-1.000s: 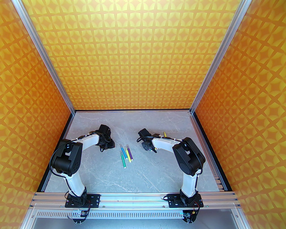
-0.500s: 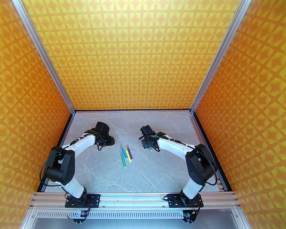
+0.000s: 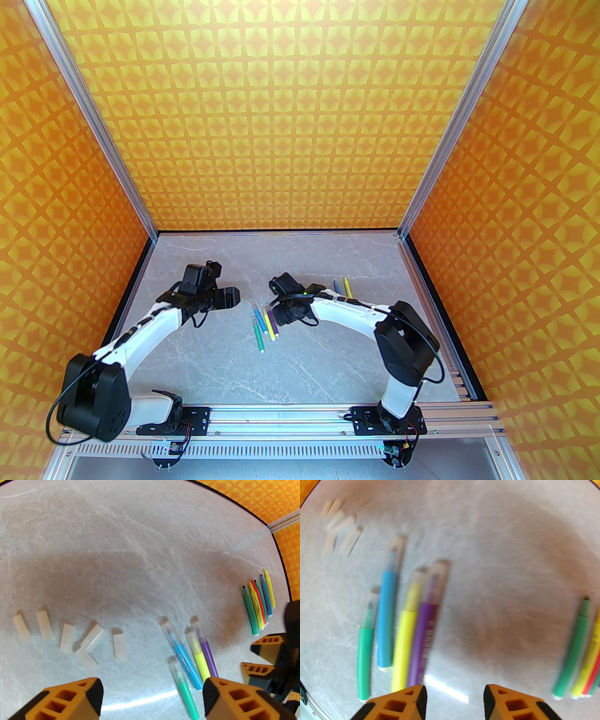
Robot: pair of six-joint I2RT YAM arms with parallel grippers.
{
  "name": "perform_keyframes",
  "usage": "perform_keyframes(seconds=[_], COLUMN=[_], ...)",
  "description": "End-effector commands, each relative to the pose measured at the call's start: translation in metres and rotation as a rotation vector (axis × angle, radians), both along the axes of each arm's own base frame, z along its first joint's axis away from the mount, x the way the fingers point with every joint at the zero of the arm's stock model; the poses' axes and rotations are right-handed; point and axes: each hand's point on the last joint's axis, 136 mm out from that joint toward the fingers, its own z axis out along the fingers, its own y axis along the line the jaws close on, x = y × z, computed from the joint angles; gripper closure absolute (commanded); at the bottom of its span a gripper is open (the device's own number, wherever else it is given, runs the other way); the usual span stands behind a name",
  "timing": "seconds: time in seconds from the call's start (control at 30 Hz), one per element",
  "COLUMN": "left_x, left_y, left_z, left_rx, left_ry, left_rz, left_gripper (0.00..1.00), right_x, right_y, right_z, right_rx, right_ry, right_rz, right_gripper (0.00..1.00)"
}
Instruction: Open the pen caps
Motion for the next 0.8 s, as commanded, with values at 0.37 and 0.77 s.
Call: perform_keyframes(seconds=[0.37,0.77], left_x=[-0.017,-0.024], left_y=[0.011,0.018], left_z=[0.039,0.045], left_rx=[-0.066,-0.058], left_ry=[-0.206,-0.244], left_rz=[0.014,0.017], left_gripper=[0.20,0.19], right_x=[-0.004,0.008], right_y=[0.031,0.012], right_z=[-0.031,-0.049], right_rx=[0.052,-0.109], right_ry=[0.109,0.102], right_rz=[0.035,-0.011], right_gripper=[0.62,0.66])
